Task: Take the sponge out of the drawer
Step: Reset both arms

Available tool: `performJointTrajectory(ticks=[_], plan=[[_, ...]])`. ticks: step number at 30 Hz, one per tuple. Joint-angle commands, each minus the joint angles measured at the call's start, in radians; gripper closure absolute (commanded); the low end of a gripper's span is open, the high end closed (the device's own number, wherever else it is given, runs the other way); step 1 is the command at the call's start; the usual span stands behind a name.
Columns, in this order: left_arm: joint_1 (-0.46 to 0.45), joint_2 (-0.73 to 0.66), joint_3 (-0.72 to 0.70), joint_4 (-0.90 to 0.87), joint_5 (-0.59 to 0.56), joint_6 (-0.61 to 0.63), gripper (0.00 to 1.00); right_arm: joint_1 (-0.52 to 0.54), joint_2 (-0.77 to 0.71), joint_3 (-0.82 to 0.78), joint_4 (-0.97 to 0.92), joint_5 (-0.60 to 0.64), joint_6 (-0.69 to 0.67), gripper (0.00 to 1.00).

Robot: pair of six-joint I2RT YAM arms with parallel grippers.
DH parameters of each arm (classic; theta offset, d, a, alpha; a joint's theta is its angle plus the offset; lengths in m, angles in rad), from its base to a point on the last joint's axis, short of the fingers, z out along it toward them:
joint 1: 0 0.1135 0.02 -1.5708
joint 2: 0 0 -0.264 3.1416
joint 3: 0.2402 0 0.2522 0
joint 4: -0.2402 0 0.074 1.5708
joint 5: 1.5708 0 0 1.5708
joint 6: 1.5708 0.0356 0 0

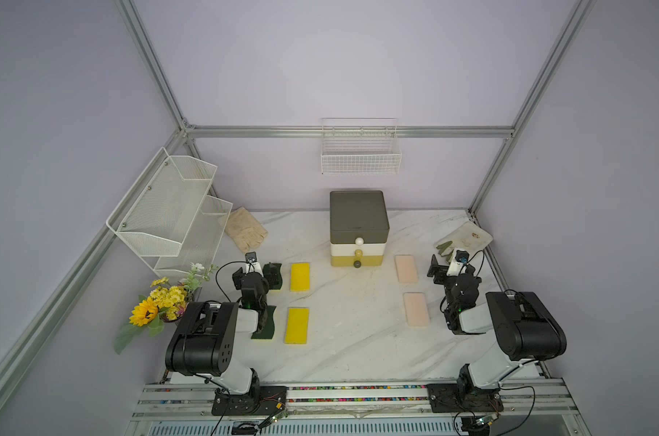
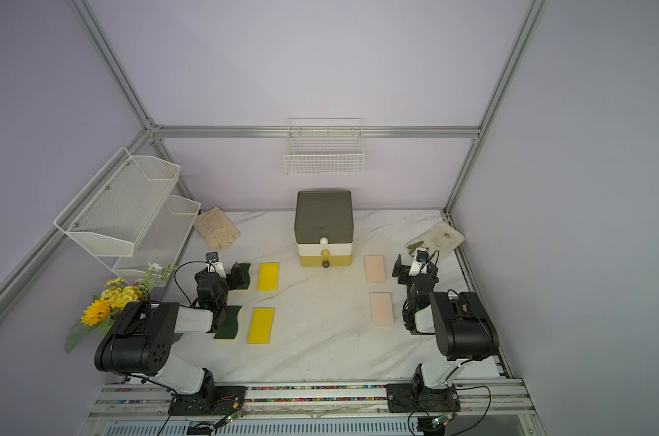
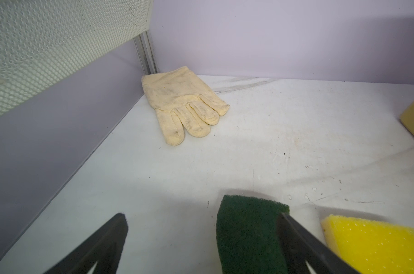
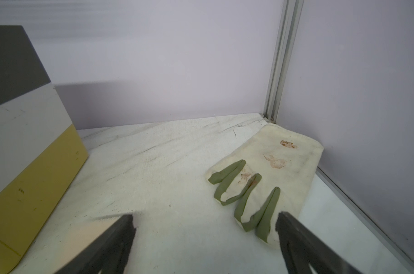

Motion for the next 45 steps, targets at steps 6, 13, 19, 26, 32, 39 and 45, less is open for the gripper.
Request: performJointTrajectory(ticks=[6,13,19,26,32,39,45], plan=[[0.007,-0.002,0.000,0.048,0.007,0.026,0.00,-0.007,0.007,0.016,-0.018,0.012,0.018,0.03],[0.007,-0.001,-0.001,0.047,0.008,0.027,0.00,-0.043,0.005,0.032,-0.056,-0.073,0.038,0.03],[0.007,-0.001,-0.001,0.045,0.007,0.026,0.00,-0.047,0.004,0.033,-0.059,-0.081,0.036,0.03],[0.007,0.000,0.000,0.046,0.008,0.028,0.00,-0.047,0.001,0.028,-0.055,-0.079,0.029,0.03],[0.007,0.013,-0.005,0.077,0.009,0.031,0.00,-0.048,0.001,0.028,-0.054,-0.079,0.029,0.03],[0.007,0.002,-0.006,0.064,0.010,0.032,0.00,-0.047,0.001,0.029,-0.054,-0.079,0.030,0.03],[0.007,0.001,-0.002,0.055,0.009,0.031,0.00,-0.048,0.000,0.029,-0.055,-0.079,0.030,0.03]])
